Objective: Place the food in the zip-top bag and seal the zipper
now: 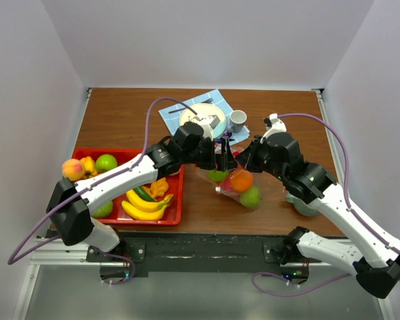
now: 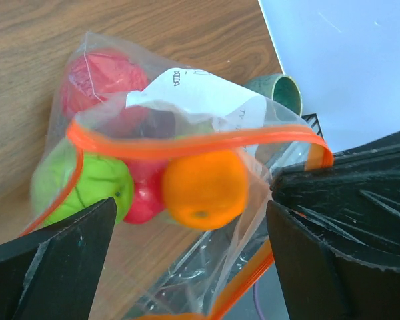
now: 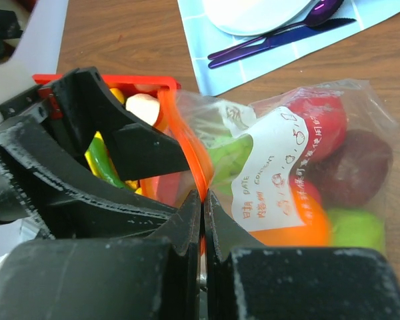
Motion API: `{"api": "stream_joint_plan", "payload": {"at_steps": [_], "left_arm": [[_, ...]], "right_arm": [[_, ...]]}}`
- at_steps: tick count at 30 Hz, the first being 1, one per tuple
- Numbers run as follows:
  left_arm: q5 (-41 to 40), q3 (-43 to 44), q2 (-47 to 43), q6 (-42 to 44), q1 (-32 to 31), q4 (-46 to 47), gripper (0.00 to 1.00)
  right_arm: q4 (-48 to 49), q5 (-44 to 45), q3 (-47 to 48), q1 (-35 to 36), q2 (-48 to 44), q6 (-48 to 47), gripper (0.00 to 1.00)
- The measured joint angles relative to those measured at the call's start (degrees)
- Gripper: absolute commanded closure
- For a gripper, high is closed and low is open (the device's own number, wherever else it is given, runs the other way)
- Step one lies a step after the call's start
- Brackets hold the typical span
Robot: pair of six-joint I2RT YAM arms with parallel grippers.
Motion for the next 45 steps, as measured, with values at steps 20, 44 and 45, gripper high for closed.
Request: {"api": "stream_joint_plan", "payload": {"at_steps": [20, 44, 45], "left_arm": [[-21.57, -6.60, -31.17, -0.57, 7.28, -19.50, 0.29], [-24.92, -33.44, -24.41, -2.67, 34.91, -18.95, 0.40], [-25.11, -33.46, -24.28, -2.64, 34.93, -18.69, 0.43]], "right_arm": [[0.68, -0.15, 0.07, 0.04, 1.90, -0.85, 1.00], [3.80, -3.06, -2.75, 0.26, 1.86, -0.85, 1.00], [3.87, -3.08, -2.80, 0.26, 1.86, -0.85, 1.00]]}}
